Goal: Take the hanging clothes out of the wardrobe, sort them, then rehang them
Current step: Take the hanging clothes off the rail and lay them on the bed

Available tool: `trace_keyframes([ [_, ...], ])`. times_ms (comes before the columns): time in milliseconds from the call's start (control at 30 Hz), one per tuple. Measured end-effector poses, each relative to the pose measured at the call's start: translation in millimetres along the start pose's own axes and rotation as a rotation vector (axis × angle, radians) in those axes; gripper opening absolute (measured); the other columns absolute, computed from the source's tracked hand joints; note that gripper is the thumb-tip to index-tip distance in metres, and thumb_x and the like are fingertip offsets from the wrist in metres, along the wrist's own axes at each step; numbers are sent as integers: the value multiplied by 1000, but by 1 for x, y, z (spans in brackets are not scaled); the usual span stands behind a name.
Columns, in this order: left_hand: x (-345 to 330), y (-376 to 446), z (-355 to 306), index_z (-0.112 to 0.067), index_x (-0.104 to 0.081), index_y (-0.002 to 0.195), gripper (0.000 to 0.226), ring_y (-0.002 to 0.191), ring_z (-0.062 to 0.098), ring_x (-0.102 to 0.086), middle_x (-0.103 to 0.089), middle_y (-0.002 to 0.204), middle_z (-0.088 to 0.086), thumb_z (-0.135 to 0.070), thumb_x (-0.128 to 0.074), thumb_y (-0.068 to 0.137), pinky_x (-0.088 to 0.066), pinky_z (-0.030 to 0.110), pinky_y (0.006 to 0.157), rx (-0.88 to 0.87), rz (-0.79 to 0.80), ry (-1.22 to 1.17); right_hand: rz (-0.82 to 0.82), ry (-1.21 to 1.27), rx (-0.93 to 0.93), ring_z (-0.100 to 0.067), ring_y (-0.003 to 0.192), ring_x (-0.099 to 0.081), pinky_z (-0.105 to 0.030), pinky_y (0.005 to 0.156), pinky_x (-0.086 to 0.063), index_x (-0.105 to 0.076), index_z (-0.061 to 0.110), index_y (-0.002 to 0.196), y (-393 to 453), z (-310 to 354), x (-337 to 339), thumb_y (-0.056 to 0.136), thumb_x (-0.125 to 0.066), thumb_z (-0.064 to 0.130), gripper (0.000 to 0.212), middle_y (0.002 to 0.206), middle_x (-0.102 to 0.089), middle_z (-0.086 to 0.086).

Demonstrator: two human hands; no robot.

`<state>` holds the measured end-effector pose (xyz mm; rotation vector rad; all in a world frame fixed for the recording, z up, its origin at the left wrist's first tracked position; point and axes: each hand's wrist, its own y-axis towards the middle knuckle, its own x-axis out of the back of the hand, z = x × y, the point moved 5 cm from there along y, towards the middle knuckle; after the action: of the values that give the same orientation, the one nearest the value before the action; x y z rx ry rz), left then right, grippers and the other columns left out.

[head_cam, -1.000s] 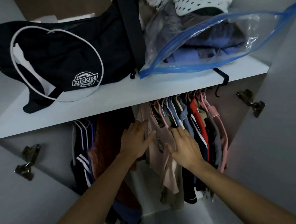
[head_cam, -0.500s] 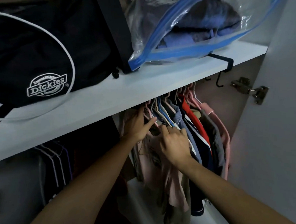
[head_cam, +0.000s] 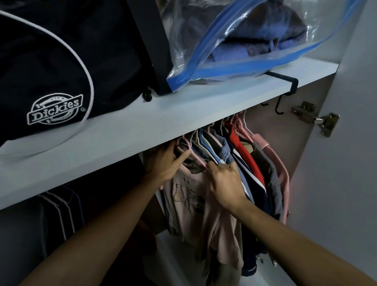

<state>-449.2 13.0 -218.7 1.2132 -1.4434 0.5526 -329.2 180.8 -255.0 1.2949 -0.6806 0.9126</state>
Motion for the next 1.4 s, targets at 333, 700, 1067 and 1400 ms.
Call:
trace_keyframes([
  [333, 8, -22, -3, -24, -53, 140, 71, 131, 33, -55, -59, 142, 9, -76, -47, 93, -49, 41, 99, 78, -35, -100, 83, 70, -9, -29, 62, -56, -39, 73, -42, -54, 15, 93, 1, 2, 28, 83, -73, 2, 25, 66, -59, -5],
  [700, 25, -58, -42, -24, -60, 128, 65, 118, 30, -50, -60, 119, 8, -74, -44, 89, -52, 45, 87, -22, -96, -71, 61, 276, 28, -28, 63, -52, -33, 65, -37, -57, 8, 100, -37, -25, 67, 105, -55, 17, 11, 72, -58, -9],
  [1067, 52, -116, -98, -32, -61, 128, 46, 109, 33, -57, -64, 120, 7, -63, -40, 99, -46, 46, 89, -83, -88, 94, 119, 511, 154, -13, 72, -50, -33, 66, -42, -54, 18, 99, -99, -101, 137, 110, -52, 29, 16, 80, -53, 4],
  [1400, 70, -176, -192, -18, -51, 83, 31, 77, 30, -54, -55, 80, 2, -33, -43, 109, -41, 42, 69, -408, -193, -53, -48, 268, -81, -21, 66, -53, -37, 58, -43, -53, 20, 94, -210, -140, 236, 109, -39, 46, 34, 75, -56, 6],
])
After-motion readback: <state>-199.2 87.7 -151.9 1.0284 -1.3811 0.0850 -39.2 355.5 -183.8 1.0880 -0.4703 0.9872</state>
